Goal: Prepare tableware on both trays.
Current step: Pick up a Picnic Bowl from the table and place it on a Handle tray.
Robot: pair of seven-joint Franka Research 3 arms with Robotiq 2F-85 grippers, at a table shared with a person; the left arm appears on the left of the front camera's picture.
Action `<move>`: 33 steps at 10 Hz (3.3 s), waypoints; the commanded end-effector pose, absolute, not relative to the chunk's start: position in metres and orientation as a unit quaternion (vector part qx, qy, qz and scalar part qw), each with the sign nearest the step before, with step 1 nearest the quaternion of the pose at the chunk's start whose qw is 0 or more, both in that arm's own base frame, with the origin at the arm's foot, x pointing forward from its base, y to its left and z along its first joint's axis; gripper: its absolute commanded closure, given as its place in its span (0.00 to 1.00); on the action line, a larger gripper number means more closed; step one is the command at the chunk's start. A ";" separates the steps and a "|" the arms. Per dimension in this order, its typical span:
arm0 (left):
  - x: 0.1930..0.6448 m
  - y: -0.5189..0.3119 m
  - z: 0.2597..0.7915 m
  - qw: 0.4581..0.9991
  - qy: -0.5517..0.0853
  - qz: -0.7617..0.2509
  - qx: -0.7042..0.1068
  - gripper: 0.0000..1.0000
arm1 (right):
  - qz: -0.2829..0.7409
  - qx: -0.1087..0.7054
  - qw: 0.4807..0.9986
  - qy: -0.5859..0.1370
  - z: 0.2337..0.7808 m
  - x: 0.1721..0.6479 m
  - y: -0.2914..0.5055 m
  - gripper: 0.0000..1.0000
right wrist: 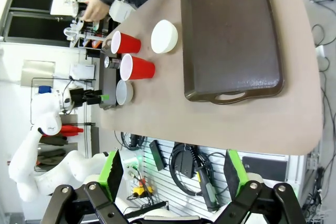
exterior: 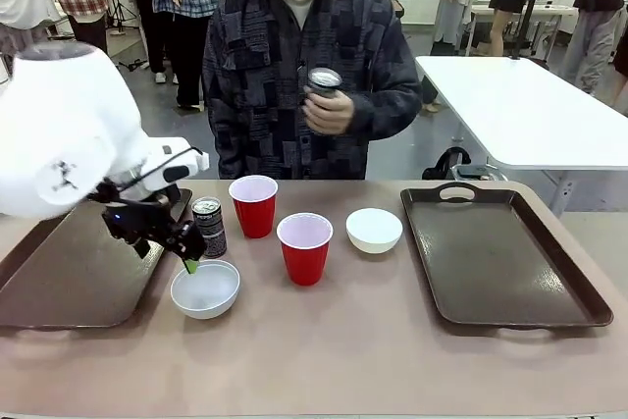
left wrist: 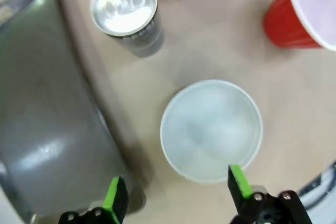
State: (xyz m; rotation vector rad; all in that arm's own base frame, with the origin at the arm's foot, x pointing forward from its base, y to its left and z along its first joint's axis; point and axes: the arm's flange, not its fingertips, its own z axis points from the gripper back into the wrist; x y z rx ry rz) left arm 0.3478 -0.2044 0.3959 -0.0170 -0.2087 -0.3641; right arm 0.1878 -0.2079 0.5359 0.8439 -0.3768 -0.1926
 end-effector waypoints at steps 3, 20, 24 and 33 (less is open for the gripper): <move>0.348 -0.204 0.396 0.978 -0.104 -0.181 -0.008 0.00 | -0.092 0.413 0.888 -0.182 0.536 0.188 -0.208 0.00; 0.395 -0.200 0.337 0.987 -0.049 -0.150 0.004 1.00 | -0.092 0.413 0.888 -0.182 0.536 0.188 -0.208 0.00; 0.399 -0.196 0.360 0.991 -0.055 -0.125 -0.007 1.00 | -0.092 0.413 0.888 -0.182 0.536 0.188 -0.208 0.00; 0.478 -0.089 0.483 0.994 -0.107 0.004 -0.016 1.00 | -0.092 0.413 0.888 -0.182 0.536 0.188 -0.208 0.00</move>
